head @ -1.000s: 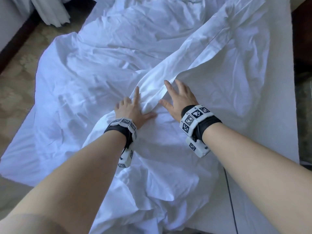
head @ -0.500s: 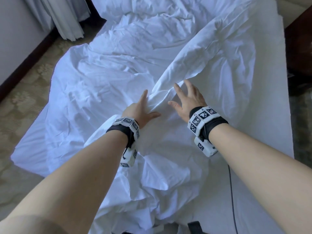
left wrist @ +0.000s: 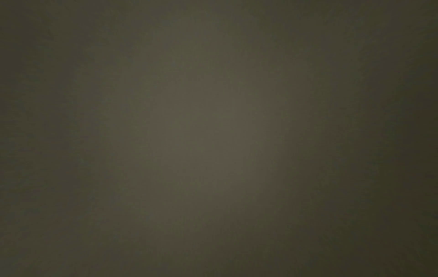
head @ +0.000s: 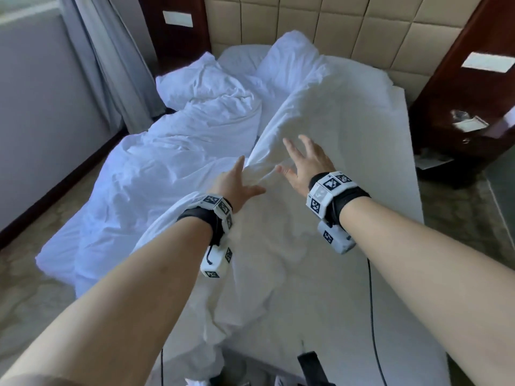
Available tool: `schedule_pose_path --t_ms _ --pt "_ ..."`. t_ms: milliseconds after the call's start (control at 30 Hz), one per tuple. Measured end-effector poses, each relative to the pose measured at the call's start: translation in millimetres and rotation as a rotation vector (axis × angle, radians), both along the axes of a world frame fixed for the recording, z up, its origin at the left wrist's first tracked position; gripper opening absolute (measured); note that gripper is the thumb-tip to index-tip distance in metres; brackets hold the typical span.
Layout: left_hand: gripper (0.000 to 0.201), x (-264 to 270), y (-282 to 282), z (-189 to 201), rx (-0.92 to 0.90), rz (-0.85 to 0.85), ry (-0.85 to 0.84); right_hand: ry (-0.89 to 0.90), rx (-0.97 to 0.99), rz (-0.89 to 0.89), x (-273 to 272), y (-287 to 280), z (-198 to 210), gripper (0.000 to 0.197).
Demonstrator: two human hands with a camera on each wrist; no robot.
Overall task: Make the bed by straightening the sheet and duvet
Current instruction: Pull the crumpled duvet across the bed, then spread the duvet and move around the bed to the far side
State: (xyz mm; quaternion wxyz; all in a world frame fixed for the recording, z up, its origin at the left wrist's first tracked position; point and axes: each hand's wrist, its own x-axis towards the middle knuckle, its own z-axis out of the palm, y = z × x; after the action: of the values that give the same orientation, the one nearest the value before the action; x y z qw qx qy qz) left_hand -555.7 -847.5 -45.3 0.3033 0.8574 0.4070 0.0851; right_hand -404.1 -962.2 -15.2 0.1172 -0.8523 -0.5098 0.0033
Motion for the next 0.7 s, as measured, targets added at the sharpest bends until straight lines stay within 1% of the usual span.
schedule_pose_path --t_ms 133,267,400,467,600,700 --pt "0.092 19.4 -84.3 27.5 0.011 -0.030 -0.038 -0.026 0.022 -0.067 21.8 -90.3 23.4 0.065" --pt "0.087 30.8 -166.2 42.1 0.033 -0.071 -0.045 -0.008 0.060 -0.159 30.1 -180.8 31.2 0.065" --pt "0.084 28.4 -238.9 41.7 0.017 -0.064 -0.062 0.003 0.074 -0.224 23.1 -271.5 31.0 0.064" --pt "0.083 21.0 -270.7 35.8 -0.010 -0.038 -0.056 0.023 0.039 -0.226 14.9 -310.8 26.7 0.064" --pt "0.082 11.5 -333.6 27.6 -0.026 0.013 -0.047 0.024 0.008 -0.200 8.0 -375.0 21.3 0.064" --pt "0.082 24.2 -375.2 31.6 -0.012 0.023 -0.036 0.025 0.010 -0.187 21.4 -413.4 18.8 0.064"
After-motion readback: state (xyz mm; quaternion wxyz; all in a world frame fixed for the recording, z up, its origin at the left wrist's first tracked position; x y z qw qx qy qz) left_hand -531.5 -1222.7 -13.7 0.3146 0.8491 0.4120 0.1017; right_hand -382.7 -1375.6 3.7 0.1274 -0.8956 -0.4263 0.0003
